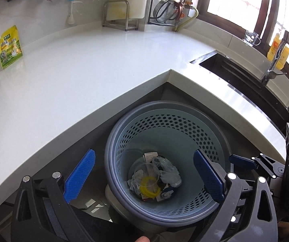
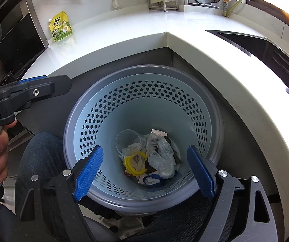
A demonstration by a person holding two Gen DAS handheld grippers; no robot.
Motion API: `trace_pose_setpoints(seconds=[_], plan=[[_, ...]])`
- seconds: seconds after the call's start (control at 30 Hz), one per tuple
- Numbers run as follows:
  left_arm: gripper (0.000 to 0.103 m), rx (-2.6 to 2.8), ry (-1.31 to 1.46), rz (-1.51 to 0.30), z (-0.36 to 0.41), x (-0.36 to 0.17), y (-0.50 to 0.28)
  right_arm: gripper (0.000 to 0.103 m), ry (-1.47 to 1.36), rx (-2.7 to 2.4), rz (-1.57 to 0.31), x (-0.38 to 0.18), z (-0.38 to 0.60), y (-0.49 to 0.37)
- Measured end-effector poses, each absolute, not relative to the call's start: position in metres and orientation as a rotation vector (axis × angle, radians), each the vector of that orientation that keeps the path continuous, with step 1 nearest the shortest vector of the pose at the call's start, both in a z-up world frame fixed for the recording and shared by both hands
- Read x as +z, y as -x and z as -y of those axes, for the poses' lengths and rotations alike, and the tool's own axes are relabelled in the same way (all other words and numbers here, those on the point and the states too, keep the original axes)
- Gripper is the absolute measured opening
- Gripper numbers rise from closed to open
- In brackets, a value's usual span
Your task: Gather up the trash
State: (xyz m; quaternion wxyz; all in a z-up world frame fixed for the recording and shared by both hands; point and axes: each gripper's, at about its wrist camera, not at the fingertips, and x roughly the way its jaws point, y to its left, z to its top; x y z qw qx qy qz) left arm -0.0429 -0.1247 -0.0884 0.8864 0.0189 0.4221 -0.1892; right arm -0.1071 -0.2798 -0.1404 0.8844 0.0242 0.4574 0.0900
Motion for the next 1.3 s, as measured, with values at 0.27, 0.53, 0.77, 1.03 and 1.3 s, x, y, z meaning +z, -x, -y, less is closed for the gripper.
trace_pose_setpoints(seconds=[0.27, 0.53, 0.77, 1.03, 1.3], plan=[[0.096, -0.394, -0.041, -0.844, 0.122, -0.077, 0.052, 0.094, -0.038, 0.165, -0.919, -0.134, 0.280, 0.112], [0.096, -0.387, -0.039, -0.835, 0.118, -0.071, 0.057, 0.094, -0.036, 0.173, -0.896, -0.127, 0.278, 0.114], [0.096, -0.369, -0.045, -0.822, 0.113, -0.067, 0.060, 0.094, -0.051, 0.166, -0.865, -0.119, 0.278, 0.117], [0.096, -0.336, -0.073, -0.802, 0.110, -0.062, 0.065, 0.094, -0.048, 0.156, -0.840, -0.111, 0.277, 0.121], [0.096, -0.315, -0.083, -0.799, 0.105, -0.063, 0.065, 0.094, -0.051, 0.153, -0.835, -0.111, 0.277, 0.120]])
